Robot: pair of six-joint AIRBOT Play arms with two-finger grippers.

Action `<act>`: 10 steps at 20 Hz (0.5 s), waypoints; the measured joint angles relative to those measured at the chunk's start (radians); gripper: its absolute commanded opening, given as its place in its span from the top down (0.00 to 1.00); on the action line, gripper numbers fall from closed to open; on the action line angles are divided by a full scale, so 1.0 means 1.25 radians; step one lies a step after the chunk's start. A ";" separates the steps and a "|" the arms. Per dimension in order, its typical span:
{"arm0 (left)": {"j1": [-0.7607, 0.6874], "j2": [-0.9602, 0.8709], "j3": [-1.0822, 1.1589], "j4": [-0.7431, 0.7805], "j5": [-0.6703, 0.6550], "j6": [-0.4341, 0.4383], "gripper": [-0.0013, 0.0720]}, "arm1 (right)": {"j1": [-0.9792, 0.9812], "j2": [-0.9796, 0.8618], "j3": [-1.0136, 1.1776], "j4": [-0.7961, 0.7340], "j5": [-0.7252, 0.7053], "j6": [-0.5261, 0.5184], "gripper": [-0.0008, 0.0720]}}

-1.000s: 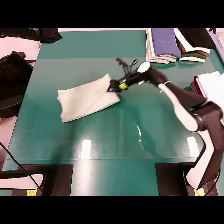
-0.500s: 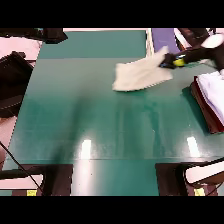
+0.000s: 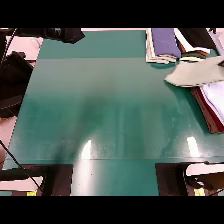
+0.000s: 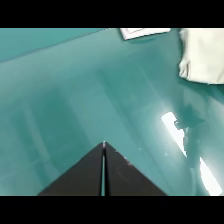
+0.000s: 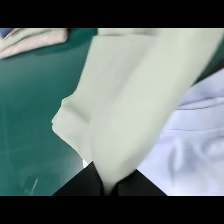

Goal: Fold the shirts.

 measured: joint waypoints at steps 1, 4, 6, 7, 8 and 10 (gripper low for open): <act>-0.003 0.000 0.000 0.000 0.002 -0.001 0.95 | -0.013 0.001 0.009 0.000 -0.006 0.001 0.97; -0.010 0.000 0.000 0.000 0.006 -0.002 0.95 | -0.030 0.002 0.051 -0.001 -0.043 0.001 0.97; -0.012 0.000 0.000 0.000 0.008 -0.002 0.95 | -0.028 0.002 0.084 -0.002 -0.088 0.001 0.97; -0.013 0.000 0.000 0.000 0.008 -0.002 0.95 | -0.024 0.002 0.101 -0.002 -0.115 0.001 0.97; -0.013 0.000 0.000 0.001 0.006 -0.003 0.95 | -0.020 0.002 0.120 -0.002 -0.142 0.000 0.97; -0.013 0.000 0.000 0.001 0.001 -0.003 0.95 | -0.015 0.002 0.160 -0.002 -0.180 0.000 0.97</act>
